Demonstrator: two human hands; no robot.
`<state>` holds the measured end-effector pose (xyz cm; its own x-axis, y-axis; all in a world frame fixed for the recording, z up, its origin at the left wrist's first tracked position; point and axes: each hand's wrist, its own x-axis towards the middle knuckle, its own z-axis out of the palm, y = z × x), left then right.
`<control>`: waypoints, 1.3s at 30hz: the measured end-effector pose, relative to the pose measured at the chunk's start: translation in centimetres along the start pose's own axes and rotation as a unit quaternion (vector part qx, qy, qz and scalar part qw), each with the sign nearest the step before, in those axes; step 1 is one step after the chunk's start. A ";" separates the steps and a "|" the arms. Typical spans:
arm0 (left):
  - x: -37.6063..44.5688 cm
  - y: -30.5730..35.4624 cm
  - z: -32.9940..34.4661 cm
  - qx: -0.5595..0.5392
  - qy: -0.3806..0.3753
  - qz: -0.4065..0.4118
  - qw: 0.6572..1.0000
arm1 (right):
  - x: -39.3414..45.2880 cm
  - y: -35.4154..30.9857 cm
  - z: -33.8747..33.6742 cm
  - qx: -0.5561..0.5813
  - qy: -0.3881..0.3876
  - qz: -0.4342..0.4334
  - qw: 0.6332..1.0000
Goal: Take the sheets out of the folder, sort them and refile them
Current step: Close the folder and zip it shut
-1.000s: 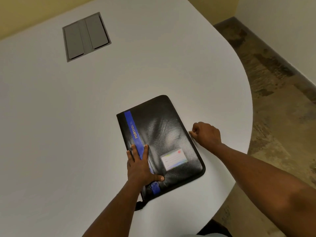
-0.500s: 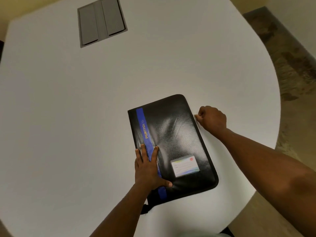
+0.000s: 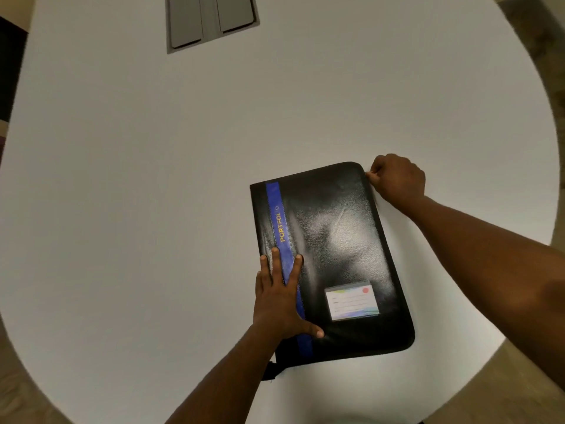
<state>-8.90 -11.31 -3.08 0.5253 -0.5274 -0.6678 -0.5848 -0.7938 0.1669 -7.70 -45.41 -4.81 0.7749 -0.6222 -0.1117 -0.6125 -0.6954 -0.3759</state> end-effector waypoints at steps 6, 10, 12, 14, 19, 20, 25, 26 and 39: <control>0.3 -0.2 0.0 -0.013 -0.010 0.004 1.000 | 2.5 -0.2 -0.4 -0.062 -0.032 -0.063 0.996; 0.4 -0.2 -0.1 -0.023 -0.019 0.010 1.000 | 4.6 -0.5 -1.4 -0.097 -0.056 -0.151 0.982; 0.4 -0.3 -0.2 -0.023 -0.019 0.013 0.999 | 5.9 -0.9 -2.0 -0.112 -0.075 -0.199 0.971; 0.4 -0.3 -0.2 -0.023 -0.019 0.016 0.999 | 7.1 -1.7 -2.3 -0.134 -0.092 -0.253 0.954; 0.4 -0.4 -0.4 -0.027 -0.016 0.021 0.999 | 9.6 -4.6 -2.4 -0.207 -0.119 -0.381 0.893; 0.4 -0.4 -0.4 -0.026 -0.017 0.020 0.999 | 9.8 -5.1 -2.3 -0.215 -0.120 -0.393 0.886; 0.6 -0.4 -0.2 -0.019 -0.013 0.013 1.000 | 9.5 -6.6 -1.4 -0.197 -0.114 -0.402 0.887; 0.6 -0.4 -0.2 -0.019 -0.012 0.013 1.000 | 9.4 -6.8 -1.2 -0.192 -0.111 -0.399 0.890; 0.7 -0.5 0.0 -0.036 0.000 0.024 0.999 | 8.3 -12.5 2.8 -0.133 -0.097 -0.398 0.902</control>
<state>-8.21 -11.26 -3.60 0.4980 -0.5661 -0.6569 -0.5636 -0.7870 0.2510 6.78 -40.86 -3.65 0.9829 0.1698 -0.0718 0.1551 -0.9720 -0.1766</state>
